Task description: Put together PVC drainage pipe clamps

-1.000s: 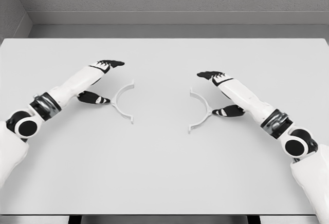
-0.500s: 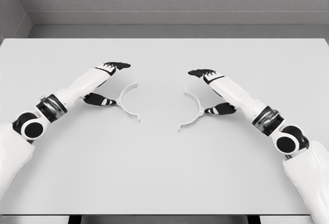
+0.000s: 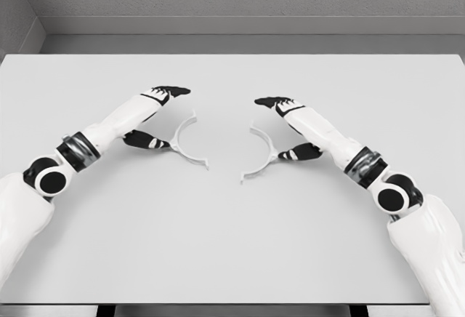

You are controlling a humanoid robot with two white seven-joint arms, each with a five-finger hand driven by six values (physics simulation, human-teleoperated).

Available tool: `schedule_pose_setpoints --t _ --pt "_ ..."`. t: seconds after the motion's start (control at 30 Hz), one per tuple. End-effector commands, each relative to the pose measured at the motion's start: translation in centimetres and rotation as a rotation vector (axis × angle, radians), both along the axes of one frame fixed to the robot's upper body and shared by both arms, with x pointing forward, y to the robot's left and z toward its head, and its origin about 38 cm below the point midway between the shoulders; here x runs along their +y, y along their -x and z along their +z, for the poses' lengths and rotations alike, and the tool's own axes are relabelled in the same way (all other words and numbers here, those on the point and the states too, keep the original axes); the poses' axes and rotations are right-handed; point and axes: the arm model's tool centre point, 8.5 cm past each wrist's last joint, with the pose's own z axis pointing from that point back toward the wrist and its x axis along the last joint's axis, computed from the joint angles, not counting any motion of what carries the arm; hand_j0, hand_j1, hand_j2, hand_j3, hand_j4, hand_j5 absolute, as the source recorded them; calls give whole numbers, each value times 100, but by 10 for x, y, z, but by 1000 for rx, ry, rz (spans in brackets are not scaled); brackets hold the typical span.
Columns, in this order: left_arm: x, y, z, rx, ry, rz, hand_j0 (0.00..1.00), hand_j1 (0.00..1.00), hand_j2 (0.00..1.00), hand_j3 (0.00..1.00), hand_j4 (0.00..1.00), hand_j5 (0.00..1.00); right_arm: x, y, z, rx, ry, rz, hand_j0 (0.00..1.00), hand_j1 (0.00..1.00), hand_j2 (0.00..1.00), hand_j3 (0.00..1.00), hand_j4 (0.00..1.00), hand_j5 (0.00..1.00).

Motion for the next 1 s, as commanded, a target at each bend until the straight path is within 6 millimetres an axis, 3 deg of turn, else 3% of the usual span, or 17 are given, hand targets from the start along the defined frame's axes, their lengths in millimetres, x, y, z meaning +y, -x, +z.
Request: schedule_pose_setpoints --t 0.0,0.23,0.97 --pt "5 -1 2 -1 4 12 100 100 100 100 100 100 1 0 -3 10 -10 -3 100 100 100 100 100 100" --pt "10 -12 -1 17 -5 38 100 100 100 100 100 100 15 -2 -5 19 -21 18 100 100 100 100 100 100" --pt "-11 -9 -5 21 16 3 100 100 100 100 100 100 42 -12 -11 53 -30 41 100 100 100 100 100 100"
